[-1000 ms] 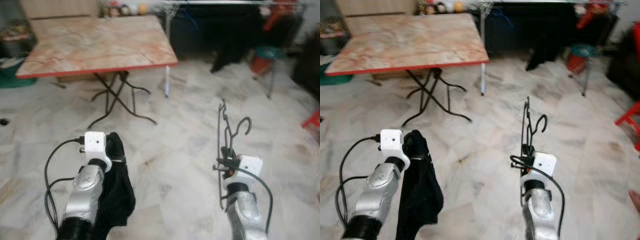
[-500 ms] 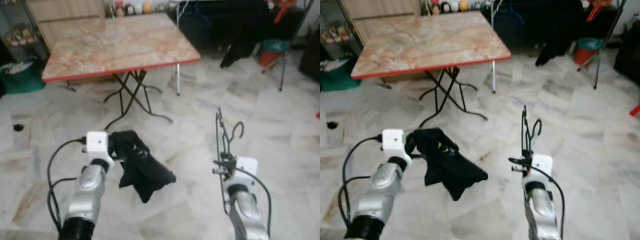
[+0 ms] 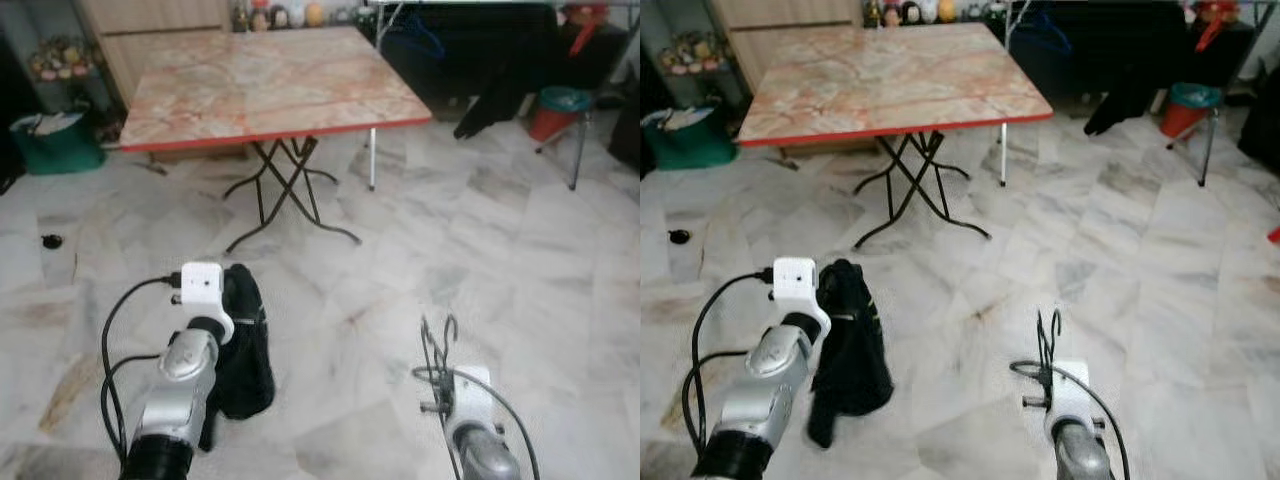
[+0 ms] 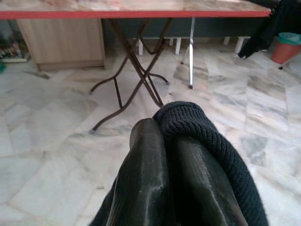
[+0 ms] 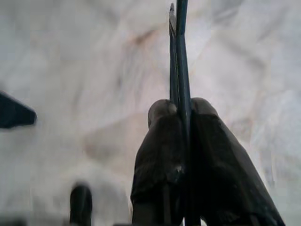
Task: Hang hanger
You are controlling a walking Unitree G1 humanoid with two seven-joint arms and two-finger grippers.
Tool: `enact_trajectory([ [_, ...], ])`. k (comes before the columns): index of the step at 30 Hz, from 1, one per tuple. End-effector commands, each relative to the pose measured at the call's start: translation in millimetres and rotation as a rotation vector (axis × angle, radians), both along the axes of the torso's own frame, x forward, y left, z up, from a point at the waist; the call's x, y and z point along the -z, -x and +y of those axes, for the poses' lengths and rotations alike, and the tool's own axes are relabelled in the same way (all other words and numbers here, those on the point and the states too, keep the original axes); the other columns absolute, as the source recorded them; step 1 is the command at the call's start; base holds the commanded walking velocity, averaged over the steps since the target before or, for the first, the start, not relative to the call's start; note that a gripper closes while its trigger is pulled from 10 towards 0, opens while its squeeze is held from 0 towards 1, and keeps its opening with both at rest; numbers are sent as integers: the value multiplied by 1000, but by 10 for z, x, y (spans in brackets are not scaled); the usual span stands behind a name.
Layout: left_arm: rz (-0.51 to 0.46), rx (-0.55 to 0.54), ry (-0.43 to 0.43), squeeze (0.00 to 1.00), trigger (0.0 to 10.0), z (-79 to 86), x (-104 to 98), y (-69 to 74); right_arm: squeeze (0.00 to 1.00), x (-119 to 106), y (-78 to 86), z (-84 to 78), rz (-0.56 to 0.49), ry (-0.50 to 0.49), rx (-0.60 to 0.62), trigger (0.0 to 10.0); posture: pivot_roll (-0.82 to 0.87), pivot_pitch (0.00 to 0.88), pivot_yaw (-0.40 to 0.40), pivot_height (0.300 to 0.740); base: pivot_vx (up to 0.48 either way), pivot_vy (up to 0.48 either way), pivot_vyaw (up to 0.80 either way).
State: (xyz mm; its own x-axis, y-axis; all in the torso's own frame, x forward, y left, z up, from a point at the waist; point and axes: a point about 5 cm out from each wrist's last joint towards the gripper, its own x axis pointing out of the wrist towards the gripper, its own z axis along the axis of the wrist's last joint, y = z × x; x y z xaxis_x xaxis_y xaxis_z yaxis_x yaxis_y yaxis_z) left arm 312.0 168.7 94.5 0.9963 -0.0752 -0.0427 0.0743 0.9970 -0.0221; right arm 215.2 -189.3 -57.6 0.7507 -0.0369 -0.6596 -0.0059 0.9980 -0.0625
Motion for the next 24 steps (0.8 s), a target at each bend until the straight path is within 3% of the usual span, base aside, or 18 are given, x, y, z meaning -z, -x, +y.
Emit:
enact_trajectory([
  [1, -44, 17, -6, 0, 10000, -53, -86, -24, 0, 59, 76, -3, 49, 10, -27, 10000, 15, 0, 7, 740, 0, 0, 0],
  [4, -39, 19, -5, 0, 10000, -59, -76, -19, 0, 183, 238, 40, 161, 96, -214, 10000, 10, 0, 9, 740, 0, 0, 0],
  [10, -35, 20, -2, 0, 10000, -67, -68, -21, 0, 274, 393, 94, 230, 87, -292, 10000, 2, 0, 10, 740, 0, 0, 0],
  [11, -36, 19, 0, 0, 10000, -69, -70, -22, 0, 319, 482, 115, 259, 86, -312, 10000, 7, 0, 10, 740, 0, 0, 800],
  [13, -38, 19, 2, 0, 10000, -70, -74, -23, 0, 334, 512, 116, 269, 92, -318, 10000, 7, 0, 10, 740, 0, 0, 800],
  [17, -35, 7, -21, 0, 10000, -32, -80, -30, 0, 441, 745, 203, 340, 42, -279, 10000, 12, 0, 9, 740, 215, 0, 770],
  [24, -36, 9, -21, 0, 10000, -36, -81, -31, 0, 479, 836, 236, 376, 20, -250, 10000, 8, 0, 13, 740, 334, 0, 0],
])
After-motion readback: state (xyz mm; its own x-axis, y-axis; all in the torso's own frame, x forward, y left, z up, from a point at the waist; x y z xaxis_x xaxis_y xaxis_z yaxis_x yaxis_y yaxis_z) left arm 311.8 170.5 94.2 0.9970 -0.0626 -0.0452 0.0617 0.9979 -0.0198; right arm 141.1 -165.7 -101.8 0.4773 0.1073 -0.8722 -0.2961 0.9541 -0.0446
